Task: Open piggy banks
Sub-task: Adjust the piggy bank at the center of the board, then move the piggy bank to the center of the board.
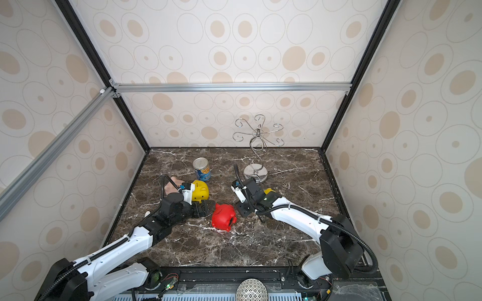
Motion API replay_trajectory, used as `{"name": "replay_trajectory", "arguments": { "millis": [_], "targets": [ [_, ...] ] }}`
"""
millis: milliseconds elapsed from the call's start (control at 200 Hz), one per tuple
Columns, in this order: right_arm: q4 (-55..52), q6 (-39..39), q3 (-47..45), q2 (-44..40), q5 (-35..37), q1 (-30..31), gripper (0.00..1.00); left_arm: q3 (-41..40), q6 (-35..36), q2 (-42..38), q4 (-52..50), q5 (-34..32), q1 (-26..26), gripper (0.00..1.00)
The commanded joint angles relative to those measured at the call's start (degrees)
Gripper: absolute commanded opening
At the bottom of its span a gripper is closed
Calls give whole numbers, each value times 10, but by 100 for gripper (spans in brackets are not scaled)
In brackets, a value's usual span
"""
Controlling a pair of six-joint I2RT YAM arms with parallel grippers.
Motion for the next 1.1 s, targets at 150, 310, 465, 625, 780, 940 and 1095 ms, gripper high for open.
{"name": "replay_trajectory", "arguments": {
  "millis": [150, 310, 465, 625, 780, 940, 1095],
  "targets": [
    [14, 49, -58, -9, -95, 7, 51, 0, -73, 15, 52, -1, -35, 100],
    [65, 70, -83, 4, -134, 17, 51, -37, -123, 30, 140, -2, -45, 100],
    [96, 81, -80, 22, -146, 18, 51, -20, -151, 92, 161, 3, -70, 100],
    [115, 86, -78, 41, -137, 19, 51, -13, -150, 106, 163, -32, -79, 100],
    [144, 100, -79, 51, -131, 19, 50, 1, -137, 137, 170, -38, -80, 100],
    [165, 105, -80, 65, -125, 18, 49, 43, -94, 173, 164, -53, -79, 100],
    [189, 117, -84, 76, -123, 19, 49, 101, -46, 210, 147, -61, -78, 100]
  ]
}}
